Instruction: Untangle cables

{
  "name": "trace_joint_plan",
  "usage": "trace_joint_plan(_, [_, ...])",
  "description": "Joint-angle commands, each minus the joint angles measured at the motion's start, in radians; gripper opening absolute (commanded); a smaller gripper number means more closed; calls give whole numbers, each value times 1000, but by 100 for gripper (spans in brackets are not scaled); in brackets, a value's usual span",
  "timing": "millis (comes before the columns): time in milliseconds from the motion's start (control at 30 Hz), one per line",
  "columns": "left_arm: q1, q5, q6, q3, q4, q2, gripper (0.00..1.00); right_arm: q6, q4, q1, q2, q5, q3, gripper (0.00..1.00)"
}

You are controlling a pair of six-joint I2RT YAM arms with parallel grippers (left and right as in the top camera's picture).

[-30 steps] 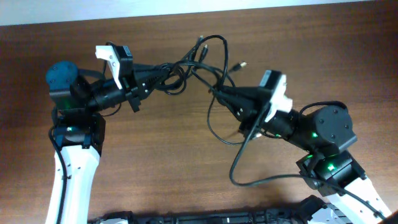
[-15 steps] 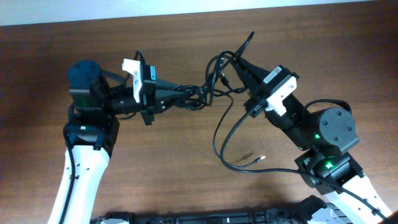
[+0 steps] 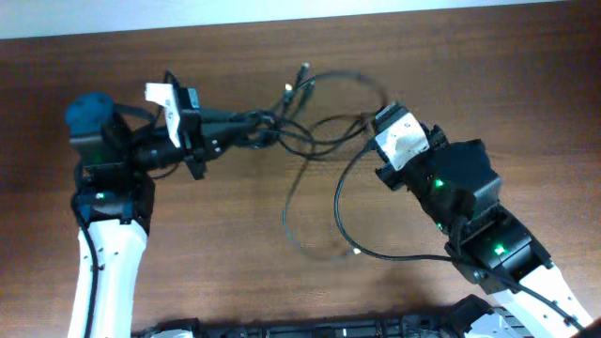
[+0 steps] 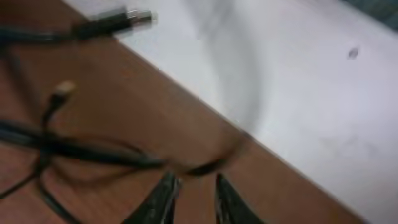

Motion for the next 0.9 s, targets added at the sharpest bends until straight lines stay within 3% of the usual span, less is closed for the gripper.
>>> trace_joint_plan(0, [15, -68, 15, 3, 11, -6, 0, 84, -58, -1, -24, 10, 0, 33])
trace_joint_plan(100, [15, -68, 15, 3, 25, -6, 0, 101, -85, -1, -48, -173, 0, 57])
trace_joint_plan(167, [15, -64, 15, 3, 29, -6, 0, 101, -89, -1, -85, -330, 0, 65])
trace_joint_plan(267, [15, 86, 51, 3, 179, -6, 0, 252, -42, -1, -148, -364, 0, 66])
trace_joint_plan(333, [7, 221, 87, 3, 362, -8, 0, 311, 53, -1, -188, -425, 0, 69])
trace_joint_plan(433, [-73, 221, 102, 3, 389, -8, 0, 310, 156, -1, -187, -536, 0, 70])
trace_joint_plan(667, [-130, 217, 102, 3, 392, -8, 0, 311, 133, 0, -169, -537, 0, 70])
trace_joint_plan(767, [-139, 102, 64, 3, 391, -8, 0, 311, 89, 0, -130, -599, 0, 69])
trace_joint_plan(867, [-171, -110, -65, 3, 392, -8, 0, 311, 39, -1, -72, -734, 0, 69])
